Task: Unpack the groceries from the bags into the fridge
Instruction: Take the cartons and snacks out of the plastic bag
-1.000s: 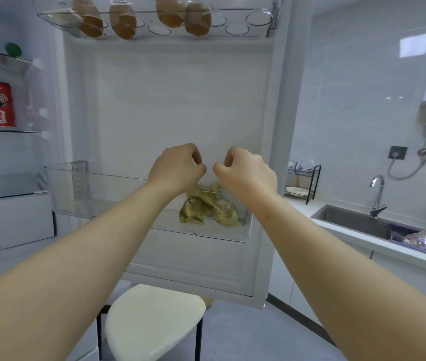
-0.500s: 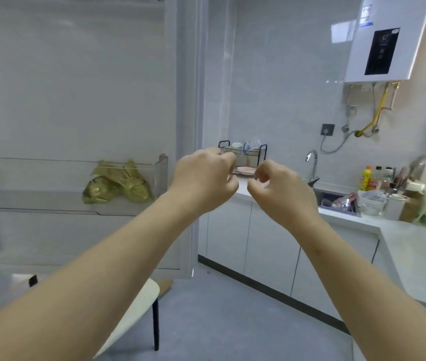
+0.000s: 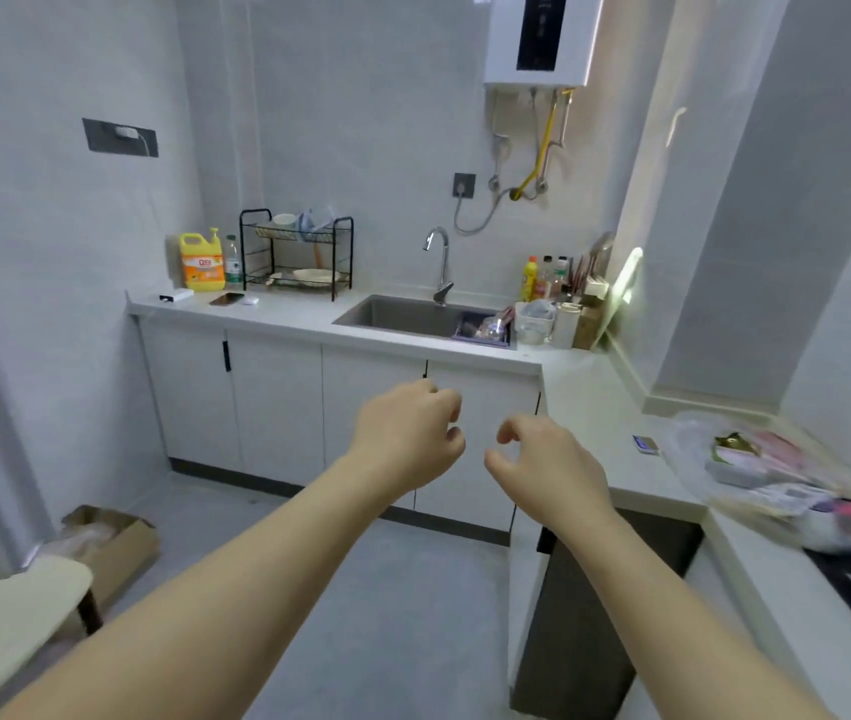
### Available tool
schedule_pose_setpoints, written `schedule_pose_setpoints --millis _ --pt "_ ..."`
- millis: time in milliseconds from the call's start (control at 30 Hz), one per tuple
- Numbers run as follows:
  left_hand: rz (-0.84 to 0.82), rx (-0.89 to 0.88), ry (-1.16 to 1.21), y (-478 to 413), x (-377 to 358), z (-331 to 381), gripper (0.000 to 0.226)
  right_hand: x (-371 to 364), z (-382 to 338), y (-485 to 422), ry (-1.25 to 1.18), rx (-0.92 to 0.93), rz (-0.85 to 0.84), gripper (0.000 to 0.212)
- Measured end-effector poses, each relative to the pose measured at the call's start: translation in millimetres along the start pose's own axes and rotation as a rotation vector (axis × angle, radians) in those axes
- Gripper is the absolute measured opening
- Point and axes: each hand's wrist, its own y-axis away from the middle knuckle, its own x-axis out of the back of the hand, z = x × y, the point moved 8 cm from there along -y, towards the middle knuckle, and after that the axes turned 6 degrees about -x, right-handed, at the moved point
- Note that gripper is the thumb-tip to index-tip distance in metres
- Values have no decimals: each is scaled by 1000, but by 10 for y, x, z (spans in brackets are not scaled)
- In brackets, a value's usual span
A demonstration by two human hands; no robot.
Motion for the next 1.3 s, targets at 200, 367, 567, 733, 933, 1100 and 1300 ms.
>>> schedule_pose_setpoints --millis 200,367,567,733,933,1100,1300 --pt "-139 -53 87 -302 -781 475 25 -221 877 -35 2 -158 -61 31" --pt "-198 -125 142 -603 -1285 815 24 -312 1522 -65 1 -309 -66 25" --pt "-273 -241 231 -1033 -1939 1211 24 -600 2146 -269 -12 -487 -101 23" --pt "-347 -284 314 -1575 -2479 1126 24 -763 2537 -722 -11 -580 -85 20" --pt "-407 -378 410 -2346 -2955 1169 27 -926 3002 -1331 -43 -705 -63 19" --pt "-478 -481 441 -2722 -3348 1385 27 -947 3381 -1515 -16 -808 -12 22" --pt "-542 -549 503 -2953 -3650 1704 26 -817 3948 -1374 -12 -924 26 15"
